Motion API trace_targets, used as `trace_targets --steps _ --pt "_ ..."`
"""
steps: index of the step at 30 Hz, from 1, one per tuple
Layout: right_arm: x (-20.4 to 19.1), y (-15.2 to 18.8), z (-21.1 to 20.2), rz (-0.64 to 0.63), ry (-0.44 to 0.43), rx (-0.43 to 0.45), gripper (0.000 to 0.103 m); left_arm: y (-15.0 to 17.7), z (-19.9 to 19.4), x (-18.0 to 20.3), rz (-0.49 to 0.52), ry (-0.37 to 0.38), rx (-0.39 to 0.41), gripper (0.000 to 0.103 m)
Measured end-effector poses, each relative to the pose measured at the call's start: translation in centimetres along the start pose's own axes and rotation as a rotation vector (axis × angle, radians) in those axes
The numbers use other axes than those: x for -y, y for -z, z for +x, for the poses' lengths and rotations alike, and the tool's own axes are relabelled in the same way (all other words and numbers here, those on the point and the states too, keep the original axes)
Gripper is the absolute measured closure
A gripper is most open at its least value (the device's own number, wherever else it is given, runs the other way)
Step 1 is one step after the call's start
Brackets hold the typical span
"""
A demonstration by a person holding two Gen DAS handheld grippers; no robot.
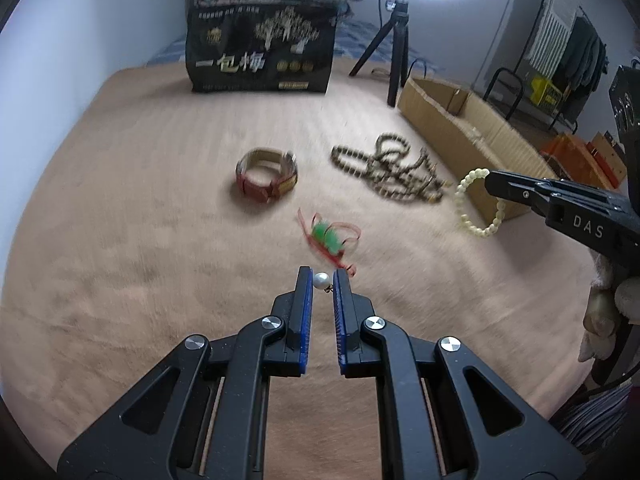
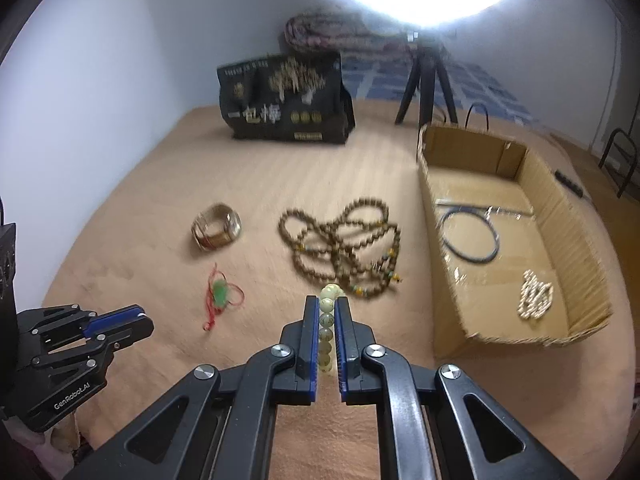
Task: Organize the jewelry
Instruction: 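Carry the pearl with left tool while right tool lowers the bracelet into the box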
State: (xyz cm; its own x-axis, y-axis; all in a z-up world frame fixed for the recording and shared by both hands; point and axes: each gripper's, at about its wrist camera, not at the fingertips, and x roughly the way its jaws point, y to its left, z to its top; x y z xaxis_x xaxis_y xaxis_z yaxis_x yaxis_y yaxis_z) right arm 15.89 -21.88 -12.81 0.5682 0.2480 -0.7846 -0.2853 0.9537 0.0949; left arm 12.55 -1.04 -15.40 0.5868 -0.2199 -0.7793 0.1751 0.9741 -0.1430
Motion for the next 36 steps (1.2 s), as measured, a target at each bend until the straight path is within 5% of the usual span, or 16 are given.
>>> trace_targets --steps 20,36 --pt "6.3 -2.6 -9.4 0.086 0.059 0.184 0.098 -4.7 -2.7 4.4 0.0 0.094 0.1 0.095" --pt "12.0 -2.9 -10.0 0.171 0.087 0.184 0.098 -10.3 -1.2 9.8 0.063 0.147 0.122 0.095"
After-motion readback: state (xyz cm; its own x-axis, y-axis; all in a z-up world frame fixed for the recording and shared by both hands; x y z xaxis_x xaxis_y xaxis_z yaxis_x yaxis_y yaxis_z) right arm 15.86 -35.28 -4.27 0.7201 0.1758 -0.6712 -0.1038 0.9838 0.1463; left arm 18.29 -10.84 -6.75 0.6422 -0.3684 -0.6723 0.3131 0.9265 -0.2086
